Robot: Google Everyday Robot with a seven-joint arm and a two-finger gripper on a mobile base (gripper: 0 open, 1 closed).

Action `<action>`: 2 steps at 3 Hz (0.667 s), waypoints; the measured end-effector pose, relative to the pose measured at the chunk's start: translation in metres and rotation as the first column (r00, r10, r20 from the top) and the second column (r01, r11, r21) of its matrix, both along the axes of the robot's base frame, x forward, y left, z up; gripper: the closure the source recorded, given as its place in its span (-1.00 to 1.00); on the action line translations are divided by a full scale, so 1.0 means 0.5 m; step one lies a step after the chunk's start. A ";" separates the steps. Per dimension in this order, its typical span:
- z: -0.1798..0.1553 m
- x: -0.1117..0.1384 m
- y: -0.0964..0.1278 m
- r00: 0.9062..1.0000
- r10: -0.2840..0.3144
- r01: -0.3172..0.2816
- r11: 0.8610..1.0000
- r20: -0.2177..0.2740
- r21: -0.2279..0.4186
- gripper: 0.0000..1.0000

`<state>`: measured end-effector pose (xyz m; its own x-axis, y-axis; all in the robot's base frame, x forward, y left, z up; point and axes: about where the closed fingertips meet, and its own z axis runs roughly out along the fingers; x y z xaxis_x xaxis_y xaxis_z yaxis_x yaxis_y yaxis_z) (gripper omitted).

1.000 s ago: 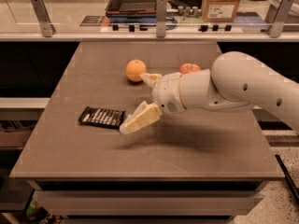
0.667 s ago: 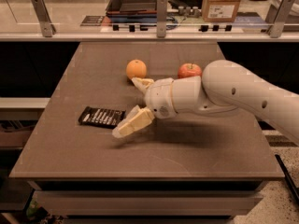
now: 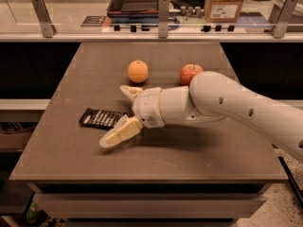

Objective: Pick rxbar chocolate

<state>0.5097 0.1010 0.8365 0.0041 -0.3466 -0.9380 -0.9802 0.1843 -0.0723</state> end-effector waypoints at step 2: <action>-0.018 0.001 0.029 1.000 -0.014 0.014 1.000 -0.010 -0.004 -1.00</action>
Offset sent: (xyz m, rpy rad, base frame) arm 0.0060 0.0166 -0.0162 -0.0037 0.0212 -0.0307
